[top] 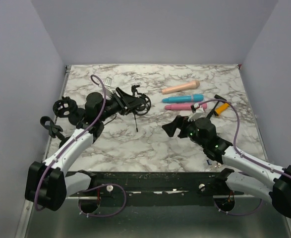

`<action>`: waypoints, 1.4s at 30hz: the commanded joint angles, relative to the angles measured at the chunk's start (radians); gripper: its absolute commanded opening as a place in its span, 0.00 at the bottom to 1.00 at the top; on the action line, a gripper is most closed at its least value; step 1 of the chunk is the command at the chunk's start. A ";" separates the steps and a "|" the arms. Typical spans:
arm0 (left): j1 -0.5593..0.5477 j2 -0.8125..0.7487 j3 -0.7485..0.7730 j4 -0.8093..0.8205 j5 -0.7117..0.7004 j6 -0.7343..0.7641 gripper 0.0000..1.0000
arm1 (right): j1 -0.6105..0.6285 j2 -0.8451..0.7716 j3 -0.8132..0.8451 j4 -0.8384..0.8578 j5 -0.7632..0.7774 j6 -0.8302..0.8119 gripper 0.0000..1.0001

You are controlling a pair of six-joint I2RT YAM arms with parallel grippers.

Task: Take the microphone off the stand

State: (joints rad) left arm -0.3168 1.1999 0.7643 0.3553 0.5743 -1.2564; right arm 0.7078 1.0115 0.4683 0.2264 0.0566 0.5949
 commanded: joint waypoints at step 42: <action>0.035 -0.426 -0.318 -0.134 -0.390 0.522 0.80 | 0.008 -0.272 -0.146 -0.185 0.172 -0.008 1.00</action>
State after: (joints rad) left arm -0.3702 0.7193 0.4709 0.0547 0.1024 -0.6174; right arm 0.7078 0.7494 0.3473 0.0284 0.1989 0.6098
